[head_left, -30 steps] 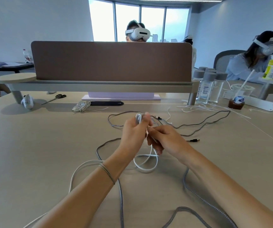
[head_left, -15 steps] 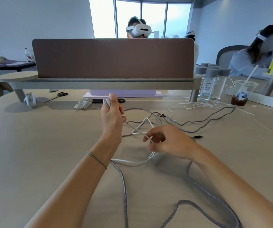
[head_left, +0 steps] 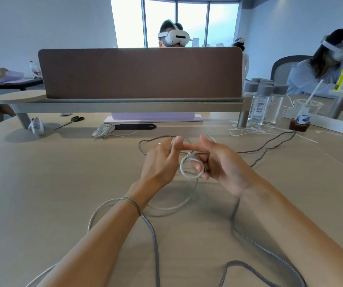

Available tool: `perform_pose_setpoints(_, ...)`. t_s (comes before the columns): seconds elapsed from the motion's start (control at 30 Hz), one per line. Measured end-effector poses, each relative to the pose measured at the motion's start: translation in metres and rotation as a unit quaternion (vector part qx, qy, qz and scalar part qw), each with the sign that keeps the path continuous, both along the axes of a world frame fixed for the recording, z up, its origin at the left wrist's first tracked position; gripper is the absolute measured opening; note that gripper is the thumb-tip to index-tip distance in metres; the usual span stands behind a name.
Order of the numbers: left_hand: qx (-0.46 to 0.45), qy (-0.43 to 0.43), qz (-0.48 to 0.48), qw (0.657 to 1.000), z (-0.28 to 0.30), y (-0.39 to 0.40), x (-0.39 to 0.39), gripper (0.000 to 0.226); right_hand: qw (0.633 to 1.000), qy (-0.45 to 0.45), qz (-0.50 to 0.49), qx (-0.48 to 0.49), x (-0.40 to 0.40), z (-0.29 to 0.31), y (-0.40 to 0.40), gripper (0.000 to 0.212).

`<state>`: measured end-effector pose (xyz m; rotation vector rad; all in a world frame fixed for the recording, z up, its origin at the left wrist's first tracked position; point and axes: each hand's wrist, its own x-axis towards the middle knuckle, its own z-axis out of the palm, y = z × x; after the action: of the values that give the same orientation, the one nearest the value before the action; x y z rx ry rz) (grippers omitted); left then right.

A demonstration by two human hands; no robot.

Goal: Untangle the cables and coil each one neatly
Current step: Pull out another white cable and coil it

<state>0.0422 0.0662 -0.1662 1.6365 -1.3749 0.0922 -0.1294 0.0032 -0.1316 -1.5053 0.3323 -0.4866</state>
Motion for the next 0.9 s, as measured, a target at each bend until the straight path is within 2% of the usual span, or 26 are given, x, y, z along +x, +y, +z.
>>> perform_pose_setpoints(0.07,0.039,-0.001,-0.022,0.999,0.001,0.0,-0.002,0.093,0.997,-0.045,0.011,0.061,-0.002,0.0,-0.007,0.053)
perform_pose_setpoints(0.13,0.099,0.017,-0.026,0.995,0.0,0.0,0.0,0.107,0.987,-0.108,-0.001,0.122,-0.006,0.0,-0.017,0.043)
perform_pose_setpoints(0.27,0.174,0.059,-0.102,0.978,-0.008,0.002,0.0,0.097,0.968,-0.196,-0.054,0.145,-0.018,0.006,-0.031,0.007)
perform_pose_setpoints(0.4,0.211,0.103,-0.186,0.954,0.001,0.005,-0.003,0.109,0.951,-0.225,-0.129,0.168,-0.022,0.009,-0.04,0.01)
perform_pose_setpoints(0.53,0.269,0.128,-0.24,0.924,0.012,0.014,-0.005,0.087,0.927,-0.23,-0.237,0.18,-0.029,0.008,-0.055,0.018)
perform_pose_setpoints(0.57,0.283,0.112,-0.252,0.919,0.012,0.014,-0.006,0.082,0.921,-0.23,-0.255,0.186,-0.03,0.007,-0.058,0.019)
perform_pose_setpoints(0.67,0.31,-0.015,-0.247,0.918,0.007,0.011,-0.005,0.049,0.91,-0.23,-0.279,0.204,-0.03,0.007,-0.058,0.02)
perform_pose_setpoints(0.7,0.311,-0.025,-0.239,0.92,0.005,0.01,-0.003,0.044,0.909,-0.23,-0.283,0.204,-0.029,0.007,-0.058,0.02)
perform_pose_setpoints(0.73,0.307,0.003,-0.247,0.919,0.005,0.01,0.0,0.041,0.91,-0.226,-0.289,0.193,-0.029,0.007,-0.058,0.02)
perform_pose_setpoints(0.77,0.302,0.071,-0.27,0.911,0.006,0.011,0.002,0.04,0.915,-0.211,-0.301,0.165,-0.029,0.007,-0.058,0.02)
perform_pose_setpoints(0.83,0.283,0.255,-0.338,0.861,0.011,0.013,0.007,0.037,0.925,-0.147,-0.347,0.046,-0.03,0.004,-0.059,0.021)
perform_pose_setpoints(0.9,0.252,0.385,-0.376,0.804,0.019,0.013,0.011,0.035,0.907,-0.057,-0.394,-0.136,-0.029,-0.002,-0.058,0.023)
